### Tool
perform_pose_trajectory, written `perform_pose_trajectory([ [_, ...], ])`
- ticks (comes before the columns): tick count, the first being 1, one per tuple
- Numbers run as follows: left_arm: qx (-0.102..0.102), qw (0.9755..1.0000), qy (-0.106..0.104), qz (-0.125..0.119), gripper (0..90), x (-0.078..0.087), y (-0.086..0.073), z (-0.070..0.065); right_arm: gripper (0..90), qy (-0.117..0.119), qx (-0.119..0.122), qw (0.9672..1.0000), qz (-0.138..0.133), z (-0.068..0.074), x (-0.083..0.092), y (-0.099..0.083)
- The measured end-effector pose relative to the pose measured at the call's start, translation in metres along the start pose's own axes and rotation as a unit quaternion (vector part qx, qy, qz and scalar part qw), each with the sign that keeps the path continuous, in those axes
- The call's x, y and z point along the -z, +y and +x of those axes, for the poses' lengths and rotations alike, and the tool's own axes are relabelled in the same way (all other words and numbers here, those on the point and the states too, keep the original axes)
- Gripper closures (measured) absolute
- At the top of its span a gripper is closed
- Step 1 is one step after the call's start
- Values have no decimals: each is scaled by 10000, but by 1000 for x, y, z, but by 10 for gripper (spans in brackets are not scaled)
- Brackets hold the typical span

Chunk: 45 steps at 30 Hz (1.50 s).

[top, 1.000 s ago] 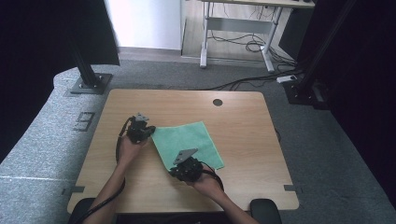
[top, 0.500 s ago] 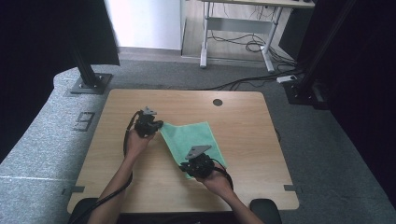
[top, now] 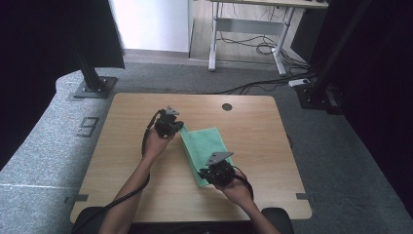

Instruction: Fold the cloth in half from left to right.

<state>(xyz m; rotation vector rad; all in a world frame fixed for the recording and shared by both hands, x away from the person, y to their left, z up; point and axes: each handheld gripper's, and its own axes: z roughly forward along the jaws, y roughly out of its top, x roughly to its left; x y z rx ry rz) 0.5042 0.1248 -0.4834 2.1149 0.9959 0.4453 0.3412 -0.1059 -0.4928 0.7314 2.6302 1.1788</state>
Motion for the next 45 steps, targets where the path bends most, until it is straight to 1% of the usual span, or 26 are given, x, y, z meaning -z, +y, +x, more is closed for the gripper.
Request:
perform_pose_trajectory([
  [3, -84, 10000, -10, 33, 874, -6, 6, -6, 821, -46, -43, 10000, -6, -3, 5, -5],
  [4, -140, 9999, -31, 43, 874, -9, 10, -10, 821, -88, -82, 9999, -18, -6, 9, -8],
  [5, -140, 9999, -31, 43, 874, -9, 10, -10, 821, -88, -82, 9999, -18, -6, 9, -8],
  [6, -223, 9997, -32, 79, 874, -13, 14, -14, 821, -134, -129, 9998, -39, -9, 13, -11],
  [7, -223, 9997, -32, 79, 874, -13, 14, -14, 821, -134, -129, 9998, -39, -9, 13, -11],
  [10, -288, 9995, -102, 79, 874, -21, 21, -21, 821, -212, -236, 9995, -68, -16, 21, -19],
  [11, -288, 9995, -102, 79, 874, -21, 21, -21, 821, -212, -236, 9995, -68, -16, 21, -19],
  [12, -359, 9992, -107, 106, 874, -26, 25, -26, 821, -261, -299, 9992, -78, -19, 25, -23],
  [13, -359, 9992, -107, 106, 874, -26, 25, -26, 821, -261, -299, 9992, -78, -19, 25, -23],
  [14, -386, 9991, -116, 112, 874, -28, 27, -28, 821, -305, -356, 9989, -85, -24, 29, -27],
  [15, -398, 9991, -117, 118, 874, -29, 28, -30, 821, -305, -356, 9989, -85, -24, 29, -27],
  [16, -419, 9990, -123, 118, 874, -32, 30, -32, 821, -352, -415, 9985, -89, -27, 32, -31],
  [18, -459, 9988, -117, 152, 874, -36, 32, -35, 821, -372, -434, 9983, -97, -29, 33, -32],
  [22, -449, 9987, -134, 196, 874, -44, 35, -38, 821, -476, -596, 9970, -98, -38, 37, -39],
  [25, -464, 9985, -132, 246, 873, -50, 38, -40, 822, -538, -650, 9964, -72, -41, 37, -42],
  [29, -472, 9983, -153, 305, 871, -56, 41, -43, 821, -564, -657, 9962, -20, -44, 36, -44],
  [30, -498, 9981, -138, 350, 871, -59, 41, -44, 821, -574, -663, 9962, 16, -44, 35, -45],
  [31, -506, 9980, -121, 372, 867, -60, 41, -45, 821, -621, -630, 9960, 75, -45, 33, -47],
  [32, -516, 9978, -116, 402, 866, -64, 42, -46, 821, -642, -631, 9959, 98, -46, 33, -47],
  [35, -520, 9976, -115, 432, 864, -67, 42, -48, 821, -675, -638, 9956, 129, -47, 32, -49],
  [36, -547, 9973, -104, 475, 861, -71, 43, -49, 821, -687, -683, 9952, 144, -49, 32, -51],
  [40, -581, 9967, -72, 559, 852, -77, 42, -51, 818, -709, -732, 9946, 169, -53, 33, -53],
  [43, -573, 9966, -48, 587, 838, -81, 41, -51, 810, -726, -759, 9943, 206, -55, 32, -55],
  [45, -563, 9967, -27, 588, 803, -83, 41, -50, 803, -784, -788, 9935, 240, -57, 32, -57],
])
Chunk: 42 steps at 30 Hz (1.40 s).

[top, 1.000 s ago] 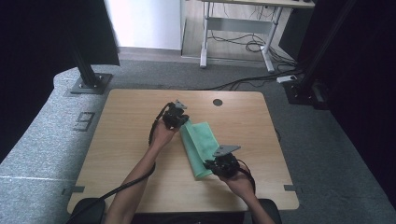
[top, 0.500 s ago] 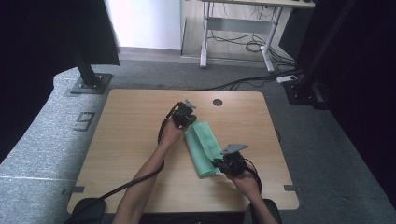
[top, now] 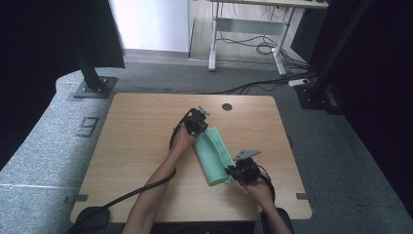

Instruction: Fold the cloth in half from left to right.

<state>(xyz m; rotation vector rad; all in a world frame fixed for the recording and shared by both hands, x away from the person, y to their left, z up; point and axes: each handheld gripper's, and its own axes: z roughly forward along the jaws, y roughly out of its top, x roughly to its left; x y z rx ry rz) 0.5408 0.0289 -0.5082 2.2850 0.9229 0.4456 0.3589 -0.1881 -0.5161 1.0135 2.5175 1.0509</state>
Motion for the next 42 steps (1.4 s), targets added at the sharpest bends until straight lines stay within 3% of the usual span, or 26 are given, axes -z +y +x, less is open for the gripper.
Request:
perform_pose_trajectory([
  [3, 55, 9999, 68, -92, 731, -2, 0, 0, 793, -42, -16, 10000, 25, -2, 0, -1],
  [4, 59, 9999, 105, -113, 643, -2, 0, 0, 784, -82, -33, 10000, 43, -4, 0, -2],
  [7, 135, 9995, 137, -234, 567, 0, 2, 0, 767, -152, -89, 9998, 59, -6, 0, -3],
  [16, 265, 9978, 45, -606, 415, 12, 10, 1, 765, -198, -153, 9993, 272, -11, 0, -6],
  [20, 180, 9980, 47, -599, 389, 15, 11, -2, 739, -295, -228, 9989, 272, -15, 3, -8],
  [24, -36, 9988, 85, -482, 370, 16, 8, -8, 692, -453, -327, 9982, 218, -19, 8, -10],
  [29, -82, 9986, -109, -502, 359, 22, -5, -14, 694, -740, -331, 9960, 368, -23, 8, -12],
  [36, -129, 9988, -200, -432, 321, 30, -22, -17, 663, -653, -392, 9968, 252, -23, 7, -11],
  [38, -143, 9988, -221, -407, 318, 32, -27, -17, 681, -594, -362, 9972, 292, -22, 4, -11],
  [42, -141, 9990, -245, -357, 318, 33, -38, -18, 819, -537, -283, 9967, 548, -20, -5, -11],
])
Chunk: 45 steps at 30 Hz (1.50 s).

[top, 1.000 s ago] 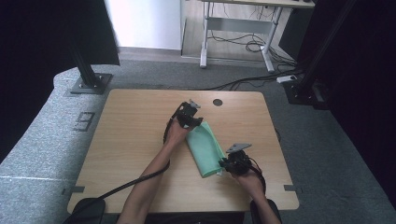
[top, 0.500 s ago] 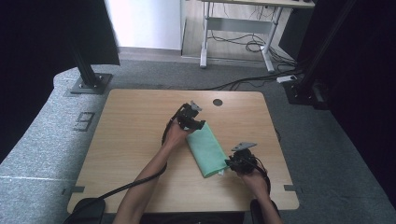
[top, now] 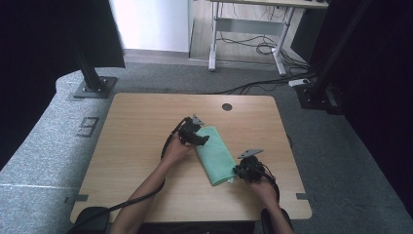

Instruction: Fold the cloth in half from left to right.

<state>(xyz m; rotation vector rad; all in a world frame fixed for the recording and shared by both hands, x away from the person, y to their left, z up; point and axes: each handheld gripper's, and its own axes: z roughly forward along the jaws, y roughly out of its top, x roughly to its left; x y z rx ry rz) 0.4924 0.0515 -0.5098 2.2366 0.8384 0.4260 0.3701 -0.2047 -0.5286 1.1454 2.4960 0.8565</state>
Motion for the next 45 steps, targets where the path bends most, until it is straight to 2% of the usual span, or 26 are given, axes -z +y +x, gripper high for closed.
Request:
perform_pose_trajectory([
  [1, -4, 10000, 1, 3, 317, 0, -2, 0, 857, 2, -26, 10000, 1, 0, 0, 0],
  [3, 0, 10000, -10, -7, 318, 2, -4, 0, 876, 21, -71, 10000, -64, -1, 3, 1],
  [4, 15, 10000, -9, -33, 318, 3, -5, 0, 878, -30, -93, 9998, -153, 0, 6, 2],
  [5, 48, 10000, -44, -62, 318, 5, -6, -1, 879, -73, -92, 9992, -378, 1, 15, 5],
  [6, 48, 10000, -44, -62, 317, 5, -6, -1, 879, -73, -92, 9992, -378, 1, 15, 5],
  [7, 57, 9999, -60, -81, 316, 6, -7, -2, 879, -131, -85, 9984, -539, 2, 23, 7],
  [10, 34, 9999, -98, -78, 311, 7, -10, -6, 880, -195, -144, 9985, -489, 0, 25, 7],
  [11, 10, 9999, -112, -71, 309, 6, -12, -10, 879, -206, -157, 9992, -310, -3, 19, 4],
  [13, -21, 9999, -121, -49, 308, 6, -13, -11, 879, -194, -167, 9994, -247, -5, 16, 3],
  [16, -33, 9999, -153, -27, 306, 5, -17, -16, 876, -245, -147, 9996, 28, -7, 7, 0],
  [19, -123, 9998, -118, 36, 303, 4, -21, -20, 868, -268, -139, 9995, 113, -10, 3, -2],
  [22, -161, 9998, -80, 65, 302, 2, -24, -21, 860, -278, -132, 9994, 127, -10, 3, -2],
  [26, -233, 9995, 19, 203, 294, -6, -29, -23, 789, -349, -121, 9993, 111, -10, 4, 0],
  [28, -209, 9996, 17, 198, 279, -10, -32, -22, 760, -423, -132, 9990, 97, -11, 3, 0],
  [29, -93, 9999, -44, 111, 277, -12, -34, -19, 717, -435, -129, 9989, 124, -14, 1, 1],
  [31, -27, 9999, -71, 84, 273, -12, -35, -18, 684, -448, -129, 9989, 112, -15, 0, 0],
  [32, -12, 10000, -57, 78, 266, -12, -35, -18, 638, -469, -133, 9988, 109, -17, 0, 0],
  [35, 44, 10000, -5, 76, 261, -8, -34, -19, 580, -427, -169, 9989, 39, -21, 0, -3],
  [38, 86, 9999, -58, 51, 203, -1, -35, -25, 543, -374, -268, 9989, -21, -25, 0, -6],
  [42, -106, 9998, -59, 127, 197, 6, -40, -36, 544, -398, -198, 9990, -45, -22, 0, -6],
  [43, -222, 9994, 83, 245, 192, 5, -43, -36, 544, -348, -171, 9992, -49, -20, 0, -6],
  [45, -226, 9993, 129, 256, 191, 4, -44, -34, 544, -304, -166, 9994, -53, -19, -1, -6],
])
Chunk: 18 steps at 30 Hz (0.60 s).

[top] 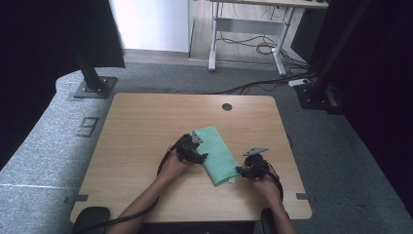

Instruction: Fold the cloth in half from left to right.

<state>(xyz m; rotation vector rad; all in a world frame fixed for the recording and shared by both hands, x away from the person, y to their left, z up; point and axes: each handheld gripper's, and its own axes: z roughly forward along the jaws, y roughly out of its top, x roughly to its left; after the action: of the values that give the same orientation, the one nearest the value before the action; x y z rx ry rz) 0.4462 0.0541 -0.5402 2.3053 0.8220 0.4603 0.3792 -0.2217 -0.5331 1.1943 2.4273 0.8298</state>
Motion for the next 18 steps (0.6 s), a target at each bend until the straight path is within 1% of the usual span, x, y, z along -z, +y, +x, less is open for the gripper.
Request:
perform_pose_trajectory([
  [1, 8, 10000, -5, 19, 181, -1, 0, 4, 544, 60, 1, 10000, -3, 2, 0, 0],
  [2, 128, 9999, -1, -11, 177, -3, -1, 12, 544, 212, 34, 9998, 1, 7, -2, 1],
  [3, 128, 9999, -1, -11, 176, -3, -1, 12, 544, 212, 34, 9998, 1, 7, -2, 1],
  [4, 207, 9998, -19, 6, 176, -4, -1, 17, 544, 280, 70, 9996, 0, 10, -2, 2],
  [5, 281, 9996, -31, 10, 175, -5, -1, 20, 544, 354, 125, 9993, -16, 15, -4, 4],
  [6, 374, 9993, -24, 18, 176, -4, -2, 24, 540, 418, 191, 9989, -31, 22, -5, 6],
  [7, 374, 9993, -24, 18, 180, -4, -2, 24, 540, 418, 191, 9989, -31, 22, -5, 6],
  [8, 367, 9993, 1, 14, 187, -2, -4, 22, 535, 417, 252, 9988, -29, 29, -7, 8],
  [9, 367, 9993, 1, 14, 191, -2, -4, 22, 535, 417, 252, 9988, -29, 29, -7, 8],
  [10, 296, 9996, -6, 22, 191, 3, -5, 18, 531, 420, 268, 9987, -40, 33, -8, 9],
  [11, 296, 9996, -6, 22, 190, 3, -5, 18, 531, 420, 268, 9987, -40, 33, -8, 9],
  [13, 214, 9998, -42, 23, 190, 8, -8, 12, 526, 427, 238, 9988, -43, 32, -8, 9],
  [15, 183, 9998, -92, 10, 189, 13, -11, 6, 519, 466, 160, 9988, -58, 31, -8, 8],
  [18, 129, 9997, -228, 1, 189, 22, -20, -7, 519, 462, 166, 9988, -58, 31, -8, 8],
])
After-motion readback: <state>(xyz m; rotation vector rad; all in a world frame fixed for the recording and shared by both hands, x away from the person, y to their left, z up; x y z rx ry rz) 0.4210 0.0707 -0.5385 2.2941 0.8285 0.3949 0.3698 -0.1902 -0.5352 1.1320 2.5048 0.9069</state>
